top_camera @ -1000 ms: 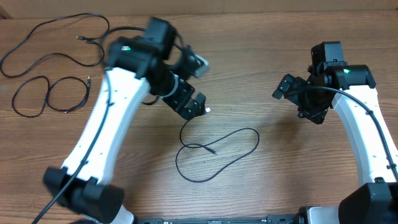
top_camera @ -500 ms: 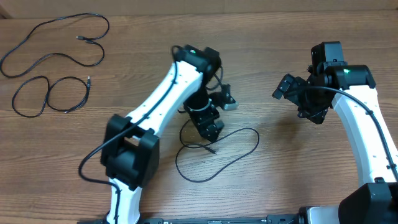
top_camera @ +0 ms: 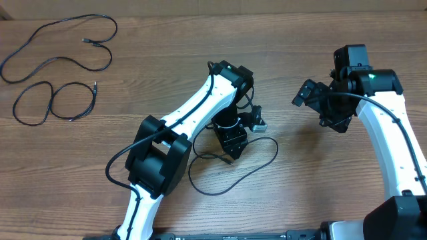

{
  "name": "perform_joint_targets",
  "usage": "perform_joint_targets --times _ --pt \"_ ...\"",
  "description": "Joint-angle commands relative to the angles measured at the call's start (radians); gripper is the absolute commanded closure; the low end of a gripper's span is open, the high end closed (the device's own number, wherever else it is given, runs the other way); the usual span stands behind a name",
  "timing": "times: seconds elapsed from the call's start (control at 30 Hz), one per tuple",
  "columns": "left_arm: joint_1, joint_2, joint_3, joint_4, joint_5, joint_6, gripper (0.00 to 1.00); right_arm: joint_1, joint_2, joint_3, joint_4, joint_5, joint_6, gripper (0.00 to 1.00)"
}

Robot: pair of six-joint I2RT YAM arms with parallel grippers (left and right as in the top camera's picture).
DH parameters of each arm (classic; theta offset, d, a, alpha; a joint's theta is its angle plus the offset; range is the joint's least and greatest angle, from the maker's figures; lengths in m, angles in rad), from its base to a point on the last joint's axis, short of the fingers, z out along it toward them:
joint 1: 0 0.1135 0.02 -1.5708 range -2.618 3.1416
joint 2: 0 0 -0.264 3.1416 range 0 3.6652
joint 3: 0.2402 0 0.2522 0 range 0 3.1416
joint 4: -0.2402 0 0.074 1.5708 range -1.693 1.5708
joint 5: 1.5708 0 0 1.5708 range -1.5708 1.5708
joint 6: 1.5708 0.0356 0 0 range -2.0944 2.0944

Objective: Untangle cables

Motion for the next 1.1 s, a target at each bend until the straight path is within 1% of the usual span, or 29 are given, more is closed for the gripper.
perform_joint_targets --times 0.0,0.03,0.1,0.13,0.17,0.2,0.27,0.33,0.43,0.53,0.57,0.67,0.73,0.83,0.93,1.07 --pt "0.006 0.008 -0.032 0.020 0.019 0.016 0.53 0.002 -0.005 0.002 0.005 0.009 -0.002 0.00" --pt "0.006 0.008 -0.044 0.025 0.019 0.016 0.54 0.002 -0.005 0.002 0.005 0.009 -0.002 0.00" --pt "0.006 0.008 -0.067 0.032 0.022 0.014 0.59 0.002 -0.005 0.002 0.005 0.009 -0.002 0.00" --pt "0.006 0.008 -0.088 0.036 0.038 0.015 0.75 0.002 -0.005 0.002 0.005 0.009 -0.002 0.00" --pt "0.006 0.008 -0.096 0.037 0.050 0.011 0.94 0.002 -0.005 0.002 0.005 0.009 -0.002 0.00" --pt "0.006 0.008 -0.097 0.036 0.050 0.002 0.96 0.002 -0.005 0.002 0.005 0.009 -0.002 0.00" --pt "0.006 0.008 -0.092 0.035 0.049 -0.023 0.96 0.002 -0.005 0.002 0.005 0.009 -0.002 0.00" --pt "0.013 0.006 -0.074 0.027 0.055 -0.090 0.96 0.002 -0.005 0.002 0.005 0.009 -0.002 0.00" --pt "0.037 -0.006 -0.027 -0.008 0.076 -0.101 0.96 0.002 -0.005 0.002 0.005 0.009 -0.002 0.00" --pt "0.089 -0.039 0.045 -0.048 0.139 -0.125 0.96 0.002 -0.005 0.002 0.005 0.009 -0.002 0.00" --pt "0.121 -0.066 0.085 -0.061 0.175 -0.149 0.96 0.002 -0.005 0.002 0.005 0.009 -0.002 0.00" --pt "0.201 -0.156 0.168 -0.050 0.233 -0.288 0.96 0.002 -0.005 0.002 0.005 0.009 -0.002 0.00" --pt "0.246 -0.242 0.203 -0.050 0.274 -0.309 0.96 0.002 -0.005 0.002 0.005 0.009 -0.002 0.00" --pt "0.275 -0.350 0.204 -0.045 0.300 -0.361 0.96 0.002 -0.005 0.002 0.005 0.009 -0.002 0.00" --pt "0.275 -0.439 0.204 -0.047 0.299 -0.406 0.96 0.002 -0.005 0.002 0.005 0.009 -0.002 0.00" --pt "0.274 -0.511 0.204 -0.056 0.299 -0.411 0.96 0.002 -0.005 0.002 0.005 0.009 -0.002 0.00"
